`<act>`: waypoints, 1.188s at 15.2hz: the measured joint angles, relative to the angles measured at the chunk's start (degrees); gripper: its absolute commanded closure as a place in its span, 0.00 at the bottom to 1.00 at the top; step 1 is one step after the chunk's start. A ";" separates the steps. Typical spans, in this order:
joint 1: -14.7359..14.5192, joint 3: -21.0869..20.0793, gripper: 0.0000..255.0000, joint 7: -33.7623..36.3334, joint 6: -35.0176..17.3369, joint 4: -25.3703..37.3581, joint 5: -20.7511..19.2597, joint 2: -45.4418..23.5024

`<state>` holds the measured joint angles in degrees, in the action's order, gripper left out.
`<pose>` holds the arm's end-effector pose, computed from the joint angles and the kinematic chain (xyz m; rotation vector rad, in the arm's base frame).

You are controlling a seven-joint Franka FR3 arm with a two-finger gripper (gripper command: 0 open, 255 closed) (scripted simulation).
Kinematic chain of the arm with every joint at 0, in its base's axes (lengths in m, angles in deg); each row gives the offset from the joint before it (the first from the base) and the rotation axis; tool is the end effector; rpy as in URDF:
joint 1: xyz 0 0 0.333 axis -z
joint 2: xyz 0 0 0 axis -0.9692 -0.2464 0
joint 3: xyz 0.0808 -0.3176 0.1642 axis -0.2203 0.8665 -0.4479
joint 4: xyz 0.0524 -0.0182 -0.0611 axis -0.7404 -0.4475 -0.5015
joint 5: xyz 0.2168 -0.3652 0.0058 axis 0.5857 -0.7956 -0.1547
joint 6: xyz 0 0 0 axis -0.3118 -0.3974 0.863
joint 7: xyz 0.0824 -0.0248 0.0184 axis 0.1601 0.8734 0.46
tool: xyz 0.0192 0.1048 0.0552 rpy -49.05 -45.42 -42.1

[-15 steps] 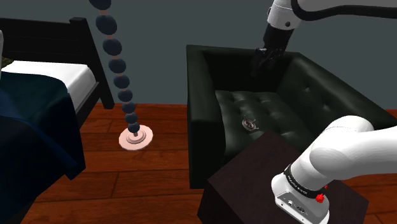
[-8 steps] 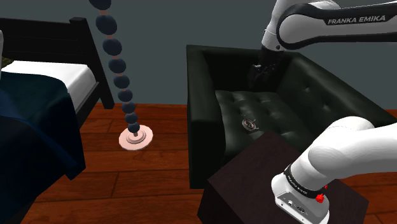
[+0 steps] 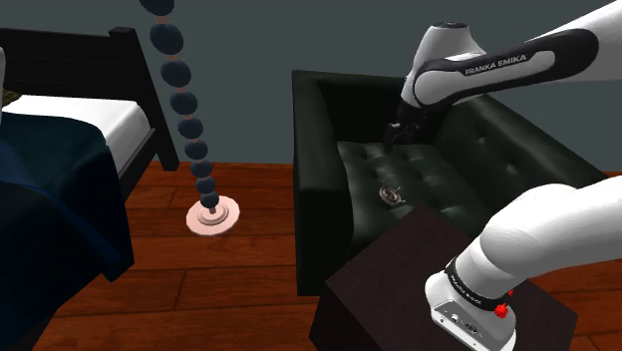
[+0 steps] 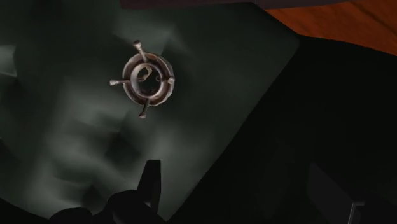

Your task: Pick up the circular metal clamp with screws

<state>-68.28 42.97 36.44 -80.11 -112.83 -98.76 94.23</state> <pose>0.3574 -0.1102 0.4139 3.0600 -0.1603 0.0980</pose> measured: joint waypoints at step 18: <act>5.12 6.92 0.00 -18.79 -36.19 7.41 13.94 -42.34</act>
<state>-63.16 49.88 17.65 -116.30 -105.42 -84.81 51.88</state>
